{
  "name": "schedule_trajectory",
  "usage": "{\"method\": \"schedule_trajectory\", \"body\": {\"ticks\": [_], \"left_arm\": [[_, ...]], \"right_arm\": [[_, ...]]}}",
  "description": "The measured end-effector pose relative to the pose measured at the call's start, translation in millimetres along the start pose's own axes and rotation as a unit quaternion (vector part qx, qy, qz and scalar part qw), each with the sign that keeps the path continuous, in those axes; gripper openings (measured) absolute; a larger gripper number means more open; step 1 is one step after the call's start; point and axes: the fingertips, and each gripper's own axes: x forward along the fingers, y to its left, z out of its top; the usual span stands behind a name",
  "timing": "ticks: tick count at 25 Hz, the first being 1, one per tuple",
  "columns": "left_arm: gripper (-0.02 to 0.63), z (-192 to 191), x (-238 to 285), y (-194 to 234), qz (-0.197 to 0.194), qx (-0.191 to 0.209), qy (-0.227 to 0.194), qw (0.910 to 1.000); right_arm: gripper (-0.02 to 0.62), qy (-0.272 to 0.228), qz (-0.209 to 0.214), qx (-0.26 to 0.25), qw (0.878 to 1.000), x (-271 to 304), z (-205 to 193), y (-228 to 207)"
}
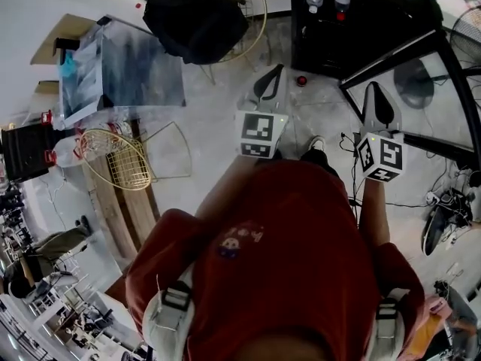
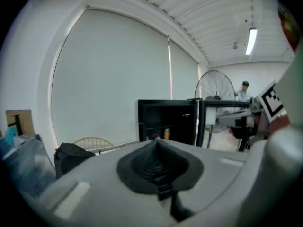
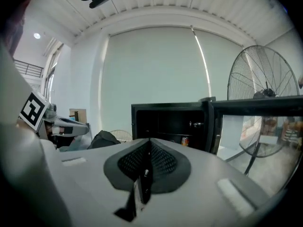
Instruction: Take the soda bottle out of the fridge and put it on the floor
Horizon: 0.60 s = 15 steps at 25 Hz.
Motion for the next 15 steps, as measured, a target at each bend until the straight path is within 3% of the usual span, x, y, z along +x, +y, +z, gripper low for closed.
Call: {"method": "schedule_trajectory", "body": {"ticks": [5,15], "left_arm": [[0.000,31.7,0.8,-2.9,-0.009,0.023,-0.015,0.9996],[0.000,51.0,4.6,-13.2,-0.018,0.048,-0.030,0.9982]], "right_arm": [[0.000,-0.017,-0.012,-0.002,1.000,-9.0,30.2,-5.5],[0.000,-0.023,-0.008,-0.002,1.000,-10.3,40.0,-5.7]]}}
